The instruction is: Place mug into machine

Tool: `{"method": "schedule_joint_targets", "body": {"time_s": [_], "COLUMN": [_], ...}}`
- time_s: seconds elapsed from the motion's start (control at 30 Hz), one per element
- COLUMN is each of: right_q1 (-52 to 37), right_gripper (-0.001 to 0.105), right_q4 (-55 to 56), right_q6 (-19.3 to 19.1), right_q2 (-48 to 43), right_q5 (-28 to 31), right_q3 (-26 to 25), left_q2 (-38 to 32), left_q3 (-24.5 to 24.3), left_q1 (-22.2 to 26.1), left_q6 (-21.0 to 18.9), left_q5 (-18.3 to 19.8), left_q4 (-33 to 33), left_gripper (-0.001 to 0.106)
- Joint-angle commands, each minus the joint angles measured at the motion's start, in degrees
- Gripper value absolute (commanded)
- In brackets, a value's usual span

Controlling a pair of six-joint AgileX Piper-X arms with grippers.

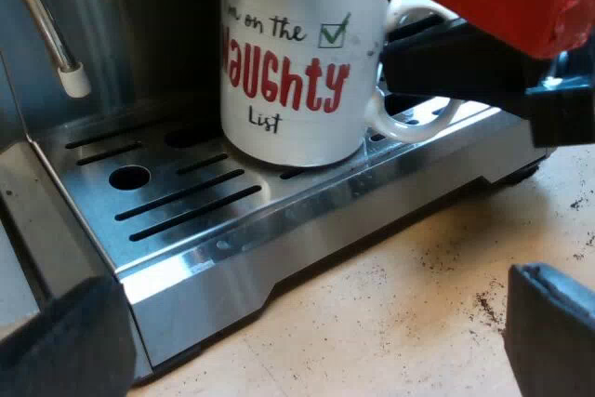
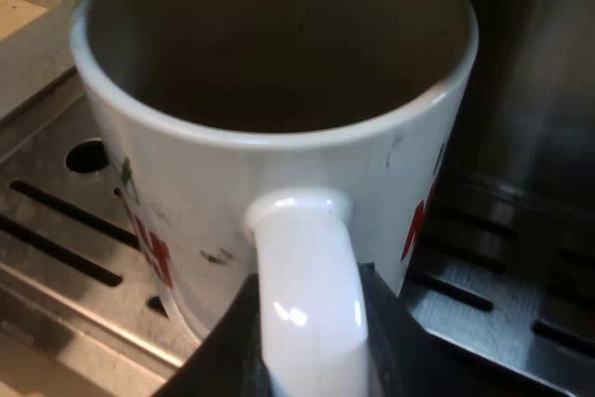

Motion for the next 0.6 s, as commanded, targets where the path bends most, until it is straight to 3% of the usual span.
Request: {"method": "schedule_joint_targets", "body": {"time_s": [0.03,0.07,0.23,0.3,0.43,0.6], "right_q1": [0.0,0.0,0.0,0.0,0.7,3.1], "right_gripper": [0.004,0.006,0.038,0.045,0.052,0.051], "right_q4": [-3.5,-3.4,-3.4,-3.4,-3.4,-3.4], "right_q6": [0.1,0.1,0.1,0.1,0.1,0.0], "right_q2": [-0.6,-0.6,-0.6,-0.6,-1.6,-5.1], "right_q5": [0.6,0.6,0.6,0.6,0.6,4.1], "right_q3": [-1.5,-1.5,-1.5,-1.5,-1.5,-1.1], "left_q2": [0.2,0.2,0.2,0.2,0.2,0.2], "left_q3": [-0.2,-0.2,-0.2,-0.2,-0.2,-0.2], "left_q1": [-0.3,-0.3,-0.3,-0.3,-0.3,-0.3], "left_q6": [-0.5,-0.5,-0.7,-0.7,-0.7,-0.7], "left_q5": [-0.8,-0.8,-0.7,-0.7,-0.7,-0.7], "left_q4": [-0.9,-0.9,-0.9,-0.9,-0.9,-0.9], "left_gripper": [0.082,0.082,0.082,0.082,0.082,0.082]}}
